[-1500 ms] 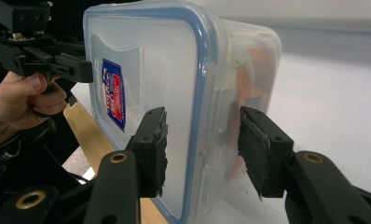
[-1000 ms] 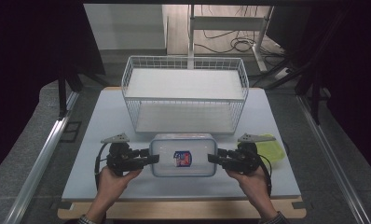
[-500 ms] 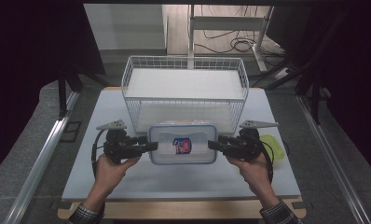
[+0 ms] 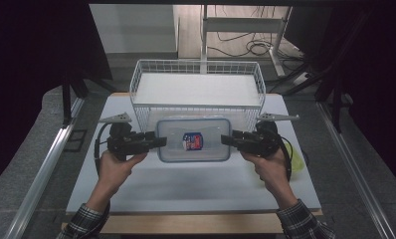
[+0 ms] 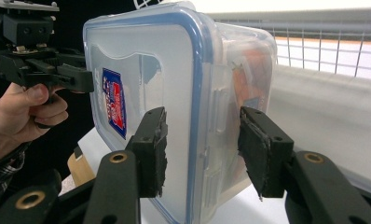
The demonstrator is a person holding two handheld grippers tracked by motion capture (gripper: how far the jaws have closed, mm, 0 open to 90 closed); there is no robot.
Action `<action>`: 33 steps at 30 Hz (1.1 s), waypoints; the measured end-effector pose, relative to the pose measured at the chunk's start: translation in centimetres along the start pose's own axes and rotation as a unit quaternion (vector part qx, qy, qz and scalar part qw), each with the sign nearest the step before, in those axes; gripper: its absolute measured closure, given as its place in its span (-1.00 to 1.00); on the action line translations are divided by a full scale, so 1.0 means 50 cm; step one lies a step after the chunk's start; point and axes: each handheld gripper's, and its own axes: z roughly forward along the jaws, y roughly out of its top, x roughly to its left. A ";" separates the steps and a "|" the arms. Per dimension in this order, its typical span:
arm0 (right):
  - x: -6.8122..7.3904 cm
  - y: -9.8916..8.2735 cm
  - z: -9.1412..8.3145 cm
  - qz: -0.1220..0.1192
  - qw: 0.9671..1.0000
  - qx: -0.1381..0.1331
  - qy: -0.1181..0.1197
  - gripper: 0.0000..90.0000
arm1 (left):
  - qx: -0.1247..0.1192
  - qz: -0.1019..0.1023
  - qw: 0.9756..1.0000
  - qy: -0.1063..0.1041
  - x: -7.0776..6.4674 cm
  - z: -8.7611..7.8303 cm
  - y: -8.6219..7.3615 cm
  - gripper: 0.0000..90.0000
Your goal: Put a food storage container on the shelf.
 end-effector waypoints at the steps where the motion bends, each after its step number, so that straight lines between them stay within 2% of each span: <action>1: 0.000 0.005 0.000 0.001 1.000 -0.002 0.000 0.17 | 0.000 -0.001 1.000 0.000 0.001 -0.001 0.005 0.12; 8: -0.002 0.051 0.002 0.003 1.000 -0.016 0.001 0.17 | -0.007 0.005 1.000 0.003 0.005 -0.010 0.049 0.12; 17: -0.007 0.090 0.004 0.003 1.000 -0.026 0.002 0.17 | -0.016 0.004 1.000 -0.003 0.016 -0.017 0.102 0.14; 33: -0.034 0.165 0.001 0.011 0.999 -0.040 -0.004 0.17 | -0.026 0.001 1.000 -0.011 0.042 -0.003 0.189 0.15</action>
